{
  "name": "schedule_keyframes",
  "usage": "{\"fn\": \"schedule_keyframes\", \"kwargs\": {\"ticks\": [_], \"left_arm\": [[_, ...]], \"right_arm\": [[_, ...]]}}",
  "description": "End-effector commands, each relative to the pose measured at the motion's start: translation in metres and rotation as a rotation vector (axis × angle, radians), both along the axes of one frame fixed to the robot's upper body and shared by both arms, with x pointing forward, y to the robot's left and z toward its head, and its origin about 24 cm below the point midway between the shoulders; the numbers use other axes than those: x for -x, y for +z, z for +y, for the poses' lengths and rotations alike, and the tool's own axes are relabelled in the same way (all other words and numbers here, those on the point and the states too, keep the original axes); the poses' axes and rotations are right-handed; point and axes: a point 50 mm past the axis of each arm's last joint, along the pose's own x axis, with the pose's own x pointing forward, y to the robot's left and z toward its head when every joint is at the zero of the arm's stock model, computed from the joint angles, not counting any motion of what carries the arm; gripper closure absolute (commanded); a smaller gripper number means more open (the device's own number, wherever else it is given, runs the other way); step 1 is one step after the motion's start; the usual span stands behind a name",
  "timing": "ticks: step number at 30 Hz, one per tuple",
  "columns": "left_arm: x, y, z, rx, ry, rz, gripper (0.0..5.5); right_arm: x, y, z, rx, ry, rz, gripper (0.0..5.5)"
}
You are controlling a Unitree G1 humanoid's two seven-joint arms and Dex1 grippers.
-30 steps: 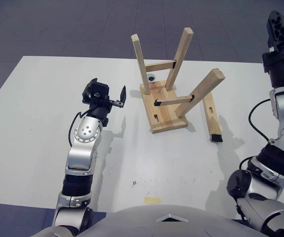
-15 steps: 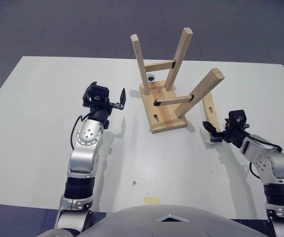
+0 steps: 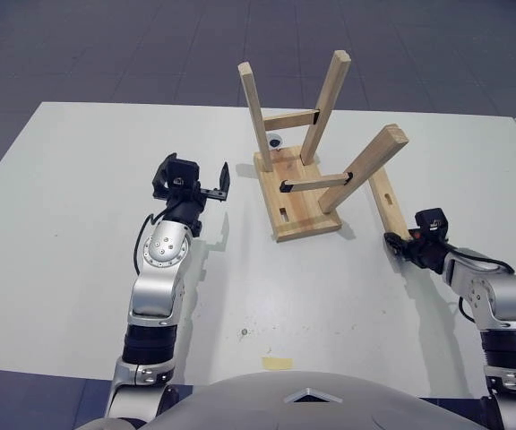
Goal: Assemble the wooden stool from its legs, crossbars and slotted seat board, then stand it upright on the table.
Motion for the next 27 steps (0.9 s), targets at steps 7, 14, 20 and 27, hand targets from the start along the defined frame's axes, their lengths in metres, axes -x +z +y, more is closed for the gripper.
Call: {"fn": "schedule_keyframes", "kwargs": {"ticks": [7,14,20,27], "left_arm": [[-0.013,0.018,-0.001,0.053,-0.062,-0.034,0.10],[-0.041,0.095,0.015,0.412,-0.172,-0.153,0.10],[-0.037,0.153,0.011,0.556,-0.450,-0.222,0.10],[-0.023,0.171,-0.019,0.618,-0.742,-0.188,0.10]], "right_arm": [[-0.017,0.030,-0.030,0.117,-0.299,-0.351,3.45],[-0.032,0.120,-0.044,0.320,-0.462,-0.918,3.45],[-0.035,0.189,0.026,0.249,-0.070,-1.333,3.45],[-0.025,0.191,0.098,0.028,0.286,-1.346,3.45]]}}
